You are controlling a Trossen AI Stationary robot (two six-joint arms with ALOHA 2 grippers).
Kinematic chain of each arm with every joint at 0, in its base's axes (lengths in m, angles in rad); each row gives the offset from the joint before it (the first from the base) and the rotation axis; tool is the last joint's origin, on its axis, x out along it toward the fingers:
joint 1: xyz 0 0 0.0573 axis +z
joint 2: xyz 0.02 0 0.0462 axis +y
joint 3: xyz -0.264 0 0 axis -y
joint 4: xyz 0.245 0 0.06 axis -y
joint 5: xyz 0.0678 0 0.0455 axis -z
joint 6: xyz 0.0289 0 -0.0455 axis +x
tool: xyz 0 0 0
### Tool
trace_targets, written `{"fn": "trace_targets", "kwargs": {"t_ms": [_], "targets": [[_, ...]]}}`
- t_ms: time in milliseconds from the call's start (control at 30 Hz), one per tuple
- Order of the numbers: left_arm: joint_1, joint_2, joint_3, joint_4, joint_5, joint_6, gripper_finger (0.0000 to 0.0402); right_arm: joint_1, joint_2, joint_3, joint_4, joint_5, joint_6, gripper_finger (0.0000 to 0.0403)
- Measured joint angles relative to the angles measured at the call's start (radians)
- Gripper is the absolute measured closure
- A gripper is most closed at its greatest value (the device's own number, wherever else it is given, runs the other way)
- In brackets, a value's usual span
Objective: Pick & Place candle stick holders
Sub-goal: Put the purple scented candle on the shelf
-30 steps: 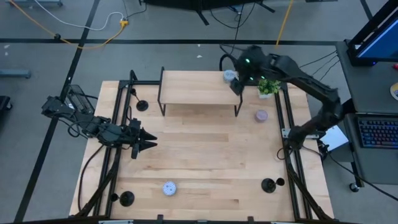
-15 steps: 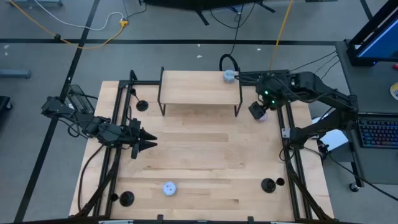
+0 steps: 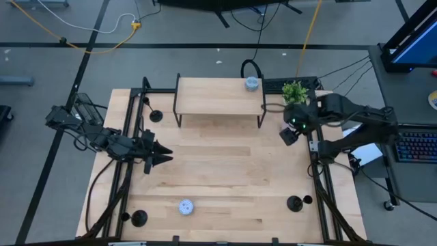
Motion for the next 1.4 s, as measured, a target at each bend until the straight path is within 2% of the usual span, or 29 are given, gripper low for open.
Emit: {"fn": "trace_targets", "kwargs": {"t_ms": [333,633,800,933,1400], "targets": [[0.000,0.000,0.000,0.059,0.000,0.060,0.0231,0.008,-0.114,-0.318,0.183,-0.012,0.075,0.0112],[0.000,0.000,0.000,0.058,-0.001,0.071,0.0231,-0.060,-0.119,-0.515,0.357,-0.052,0.015,0.0112],[0.000,0.000,0.000,0.058,-0.001,0.072,0.0231,-0.174,-0.119,-0.547,0.359,-0.045,0.042,0.0112],[0.000,0.000,0.000,0.054,0.000,0.072,0.0231,-0.254,-0.119,-0.551,0.364,-0.044,-0.040,0.0112],[0.000,0.000,0.000,0.054,0.000,0.072,0.0231,-0.423,-0.119,-0.551,0.430,-0.044,-0.137,0.0108]]}}
